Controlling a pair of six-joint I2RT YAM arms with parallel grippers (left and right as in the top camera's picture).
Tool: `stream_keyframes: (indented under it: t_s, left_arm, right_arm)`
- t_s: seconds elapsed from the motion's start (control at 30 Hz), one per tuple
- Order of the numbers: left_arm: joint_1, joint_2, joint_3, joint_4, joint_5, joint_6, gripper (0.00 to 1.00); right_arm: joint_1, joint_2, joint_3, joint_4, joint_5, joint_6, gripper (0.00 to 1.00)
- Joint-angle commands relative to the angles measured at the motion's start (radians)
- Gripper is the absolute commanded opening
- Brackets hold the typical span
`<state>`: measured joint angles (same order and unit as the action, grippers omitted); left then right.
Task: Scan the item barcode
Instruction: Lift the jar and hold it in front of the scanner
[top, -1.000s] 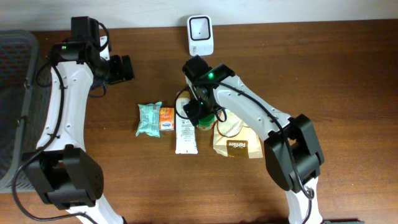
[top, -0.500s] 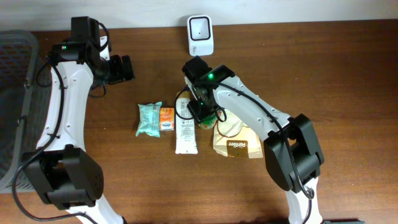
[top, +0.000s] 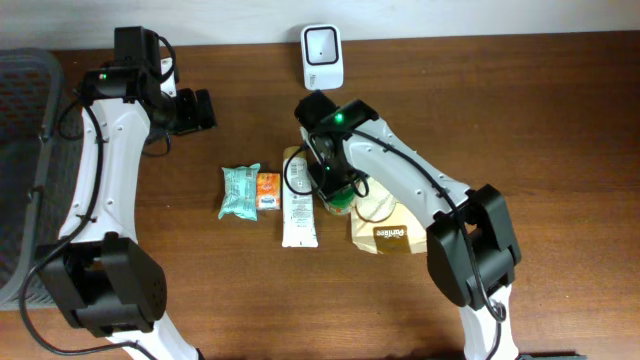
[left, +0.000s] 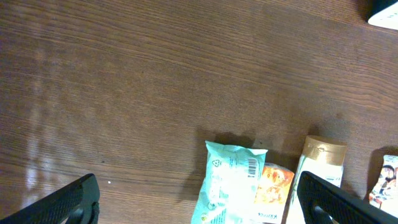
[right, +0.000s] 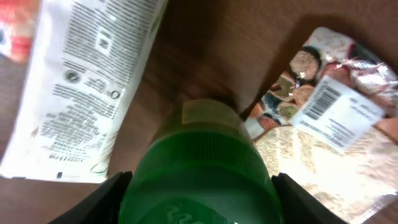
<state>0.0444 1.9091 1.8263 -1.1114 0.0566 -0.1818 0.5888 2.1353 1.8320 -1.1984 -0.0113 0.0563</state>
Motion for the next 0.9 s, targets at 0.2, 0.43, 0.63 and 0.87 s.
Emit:
stream_keyframes:
  t_s: [0.2,0.43,0.63,0.87]
  left_arm:
    - [0.004,-0.024,0.008,-0.001,0.008,0.012,0.99]
    - [0.004,-0.024,0.008,-0.001,0.008,0.012,0.99]
    - [0.004,-0.024,0.008,-0.001,0.008,0.012,0.99]
    - [0.004,-0.024,0.008,-0.001,0.007,0.012,0.99]
  right_arm:
    - [-0.108,-0.067,0.273,-0.137,-0.389,0.004,0.55]
    - [-0.329,-0.067,0.312,-0.153,-0.991,0.000,0.55]
    - [-0.443,-0.067,0.312,-0.172,-1.255,0.000,0.55]
    - [-0.465,-0.067,0.312,-0.220,-1.310,0.000,0.54]
